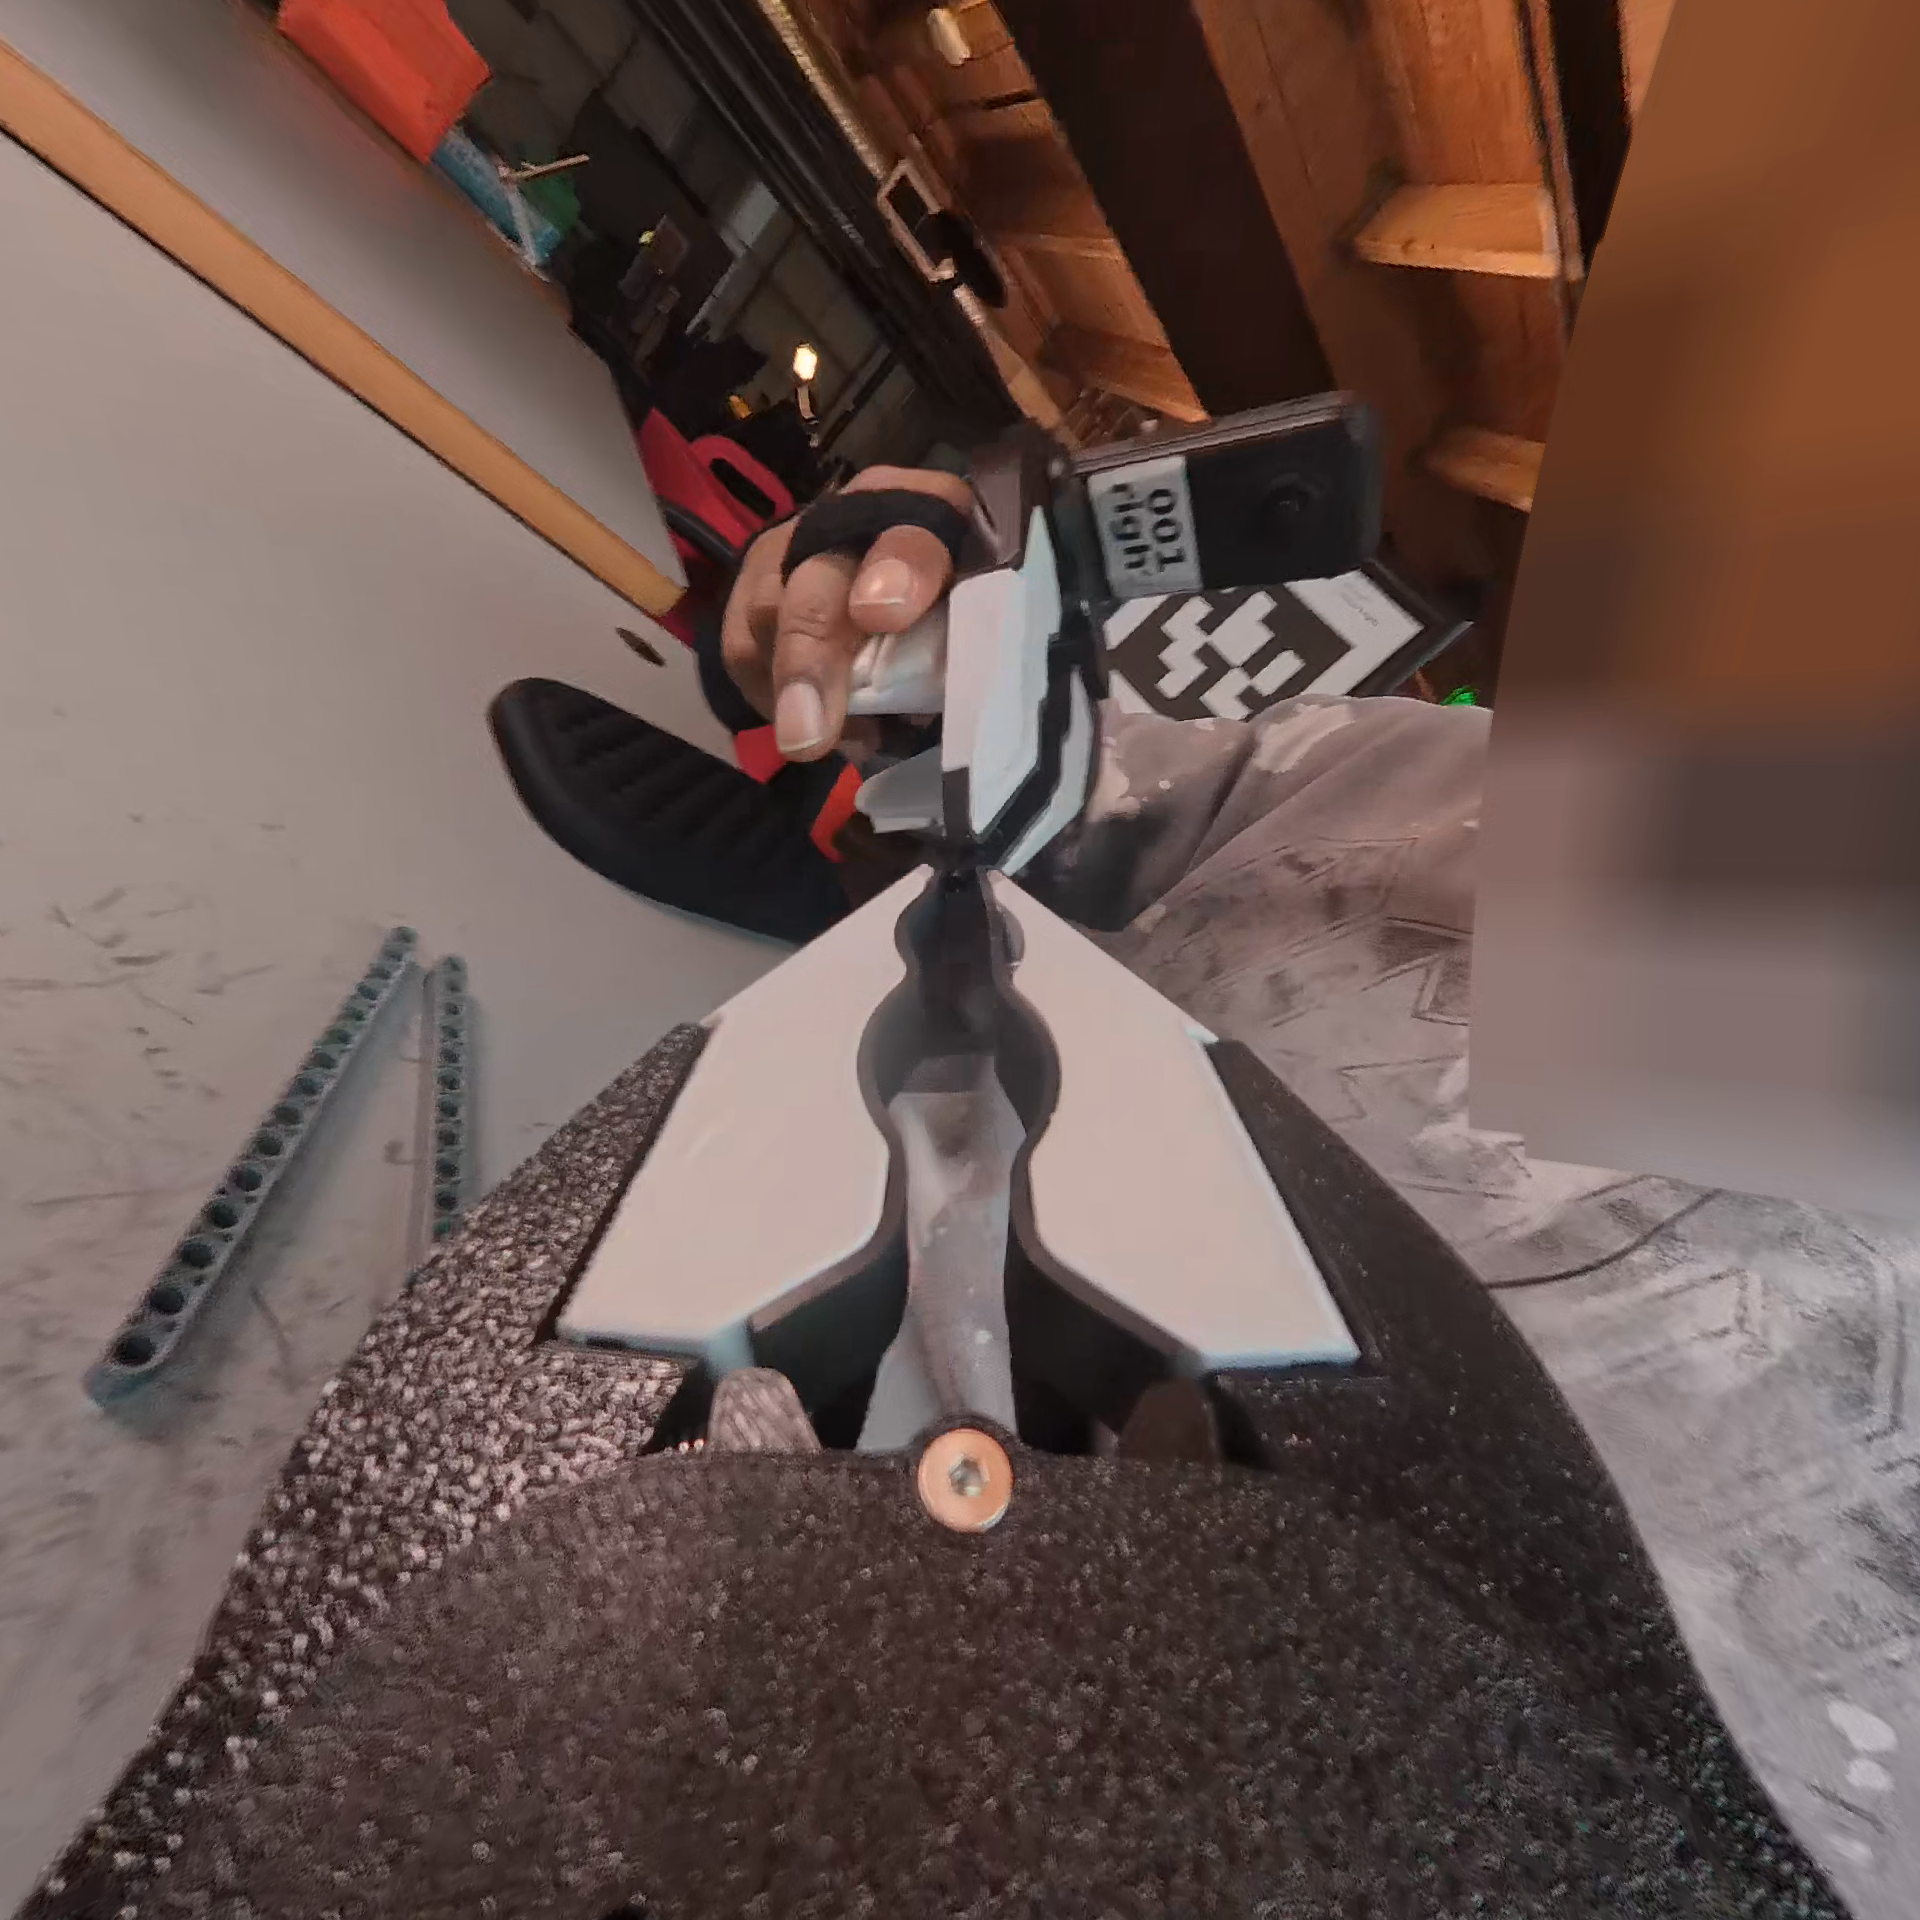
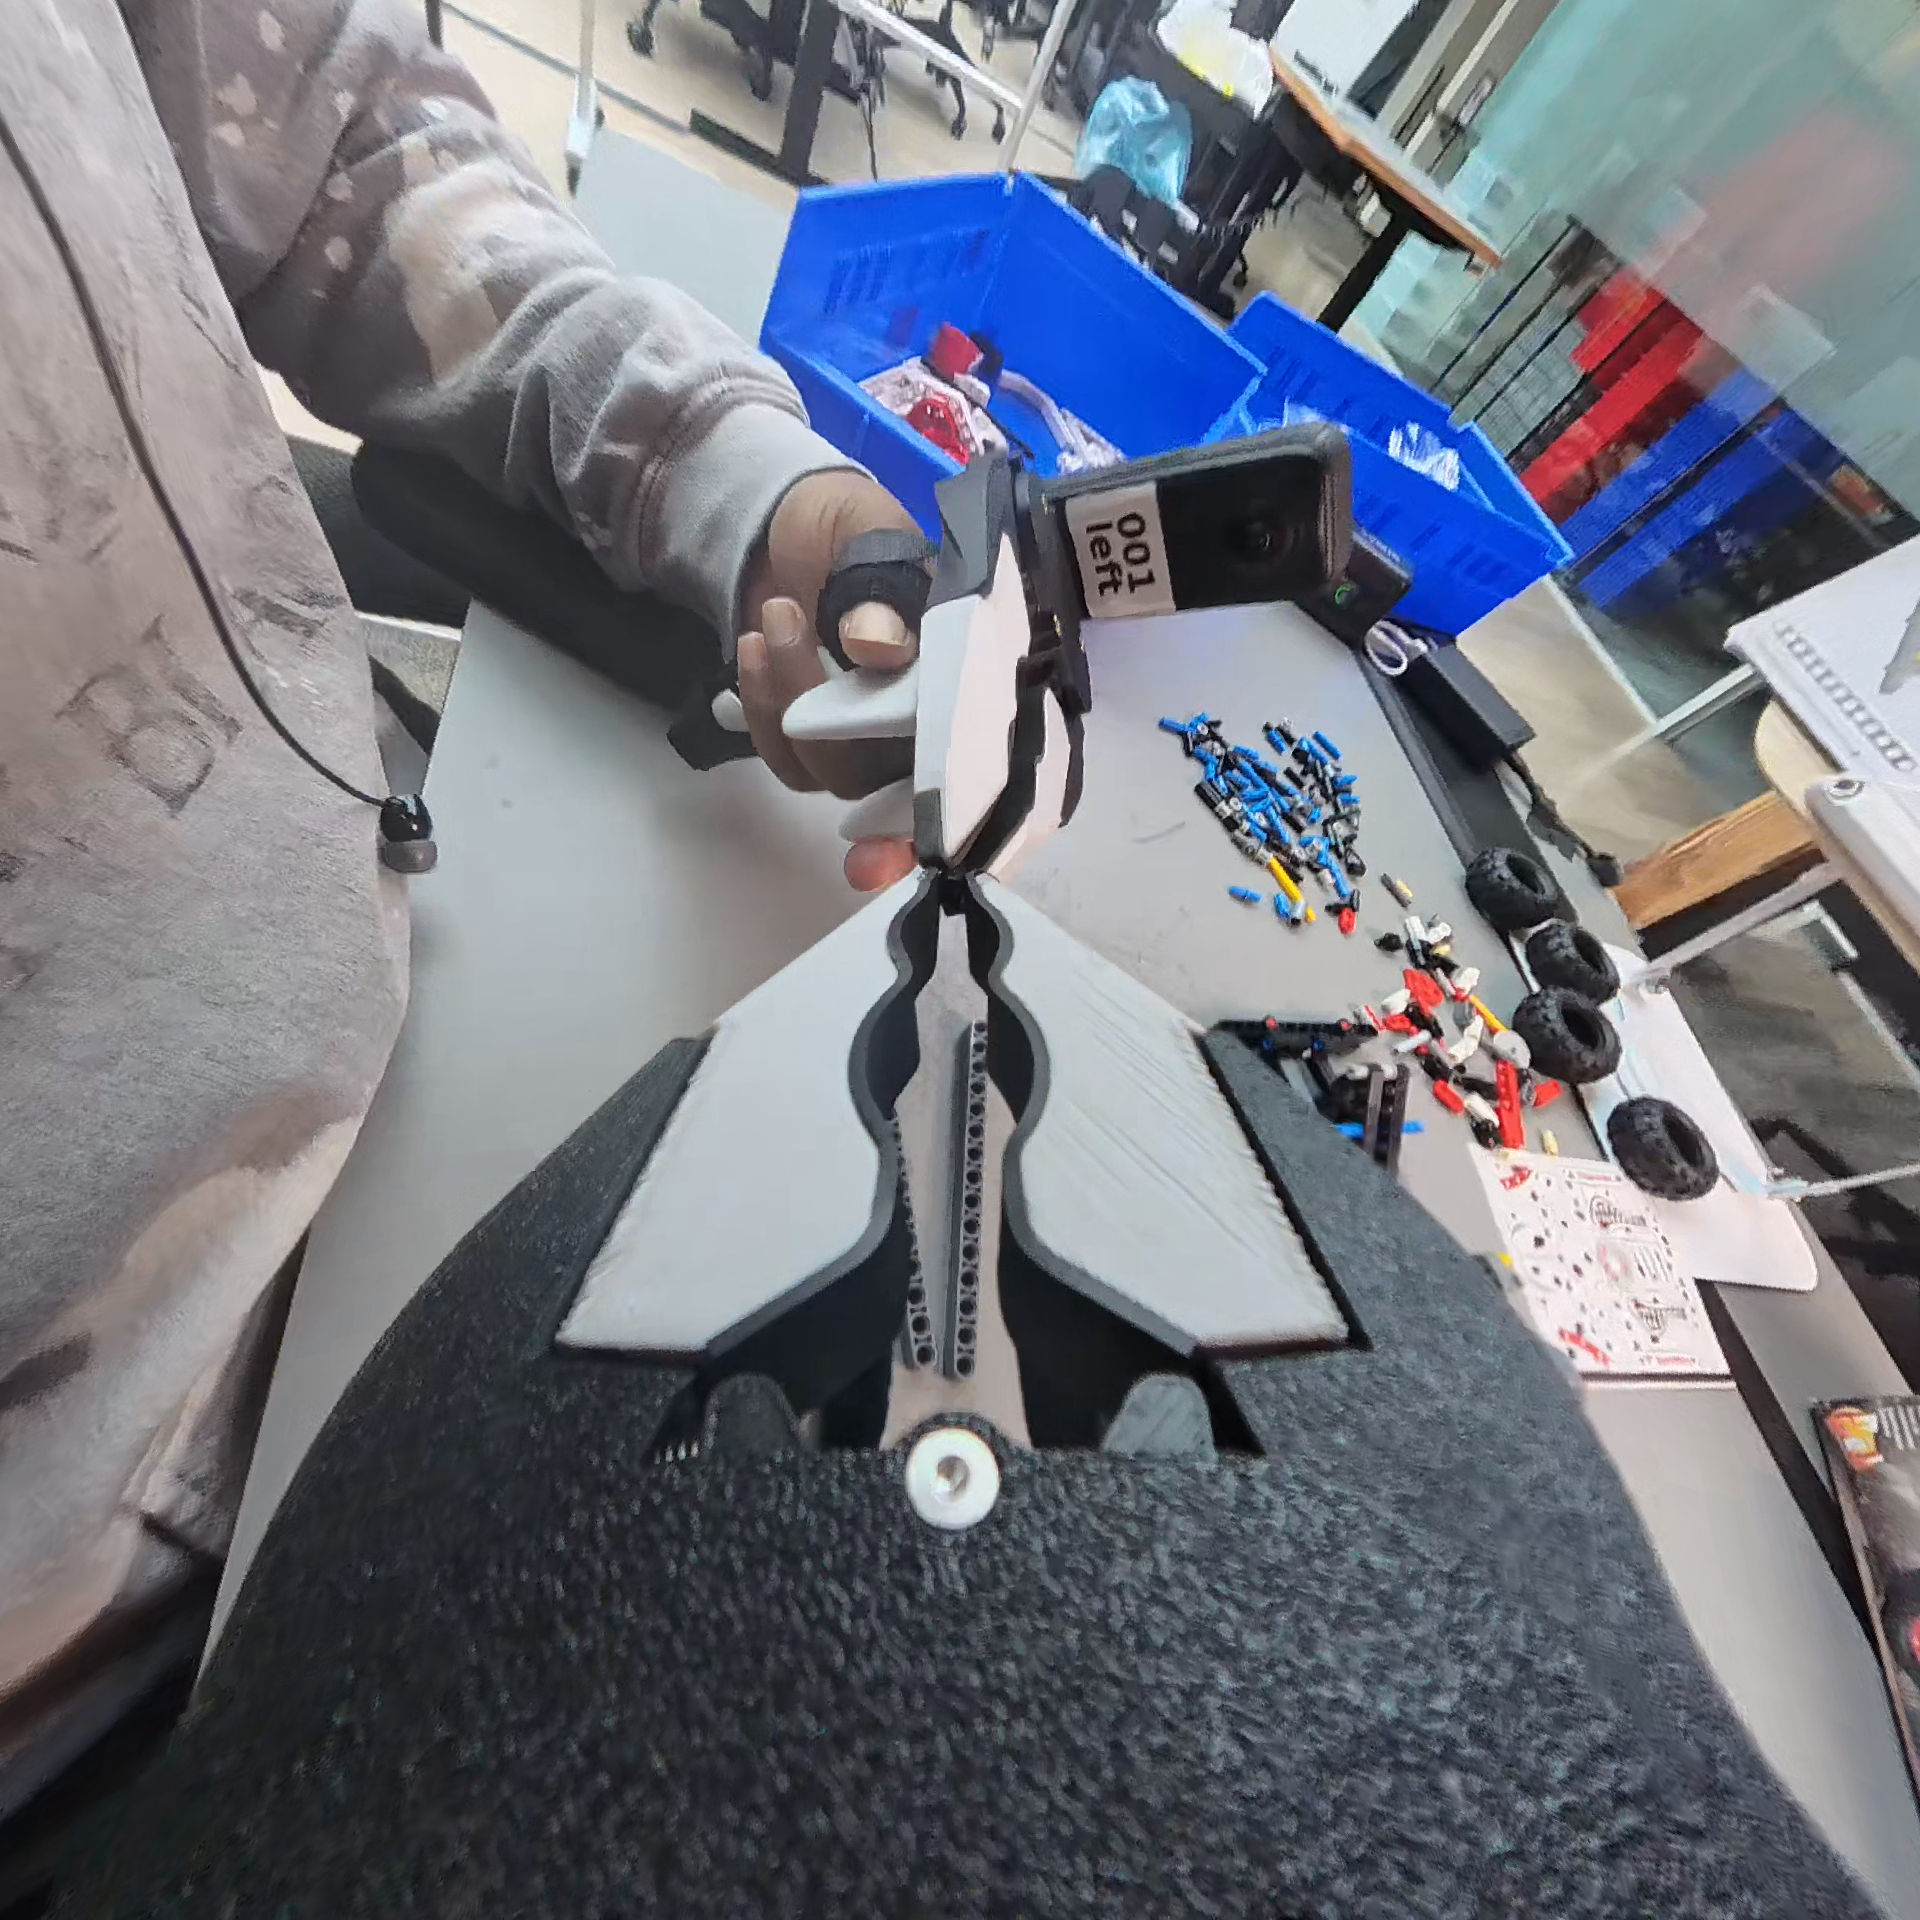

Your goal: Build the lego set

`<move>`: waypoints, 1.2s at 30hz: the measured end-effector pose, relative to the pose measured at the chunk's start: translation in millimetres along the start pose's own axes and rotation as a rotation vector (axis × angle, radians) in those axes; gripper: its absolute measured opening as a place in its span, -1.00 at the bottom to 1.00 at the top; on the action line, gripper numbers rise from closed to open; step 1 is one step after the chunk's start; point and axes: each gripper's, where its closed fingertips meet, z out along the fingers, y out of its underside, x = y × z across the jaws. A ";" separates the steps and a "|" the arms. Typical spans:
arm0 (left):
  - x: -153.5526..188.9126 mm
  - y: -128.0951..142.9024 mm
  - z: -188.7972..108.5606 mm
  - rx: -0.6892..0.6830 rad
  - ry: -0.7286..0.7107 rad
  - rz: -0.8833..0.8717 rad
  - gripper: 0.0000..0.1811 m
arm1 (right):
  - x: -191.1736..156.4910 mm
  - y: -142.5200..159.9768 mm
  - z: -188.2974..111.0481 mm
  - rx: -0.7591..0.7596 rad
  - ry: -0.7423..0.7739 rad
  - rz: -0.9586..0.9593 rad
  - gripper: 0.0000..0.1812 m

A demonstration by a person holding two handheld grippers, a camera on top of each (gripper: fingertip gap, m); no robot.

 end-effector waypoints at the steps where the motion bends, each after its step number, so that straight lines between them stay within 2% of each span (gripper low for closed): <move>1: -9.8 0.2 -1.8 -0.013 -0.070 0.026 -0.91 | 2.5 7.3 0.7 -0.048 -0.003 0.013 -0.96; 3: -39.7 2.2 -13.7 -0.093 -0.306 0.183 -0.84 | 6.4 34.3 0.3 -0.210 -0.041 0.050 -0.96; 5: -72.6 14.2 -35.3 -0.281 -0.568 0.385 -0.75 | 13.2 70.3 -3.9 -0.385 -0.072 0.049 -0.96; 7: -90.5 31.5 -48.5 -0.451 -0.698 0.495 -0.72 | 11.7 102.1 -7.5 -0.523 -0.145 0.070 -0.96; 11: -100.1 50.4 -49.7 -0.577 -0.747 0.539 -0.73 | -5.2 133.7 -7.2 -0.687 -0.311 0.113 -0.96; 15: -101.1 57.3 -48.5 -0.617 -0.747 0.553 -0.77 | -9.8 142.8 -2.2 -0.749 -0.378 0.121 -0.96; 20: -104.4 63.1 -48.0 -0.657 -0.763 0.572 -0.80 | -9.2 143.7 -1.5 -0.789 -0.414 0.118 -0.96; 24: -108.3 68.4 -48.6 -0.696 -0.780 0.584 -0.91 | -9.5 143.8 -1.9 -0.826 -0.438 0.088 -0.96; 32: -110.0 71.4 -47.9 -0.705 -0.798 0.561 -0.91 | -12.3 144.4 -1.2 -0.886 -0.470 0.040 -0.96; 36: -110.9 70.6 -48.5 -0.694 -0.823 0.542 -0.91 | -14.3 144.9 1.1 -0.870 -0.482 0.068 -0.96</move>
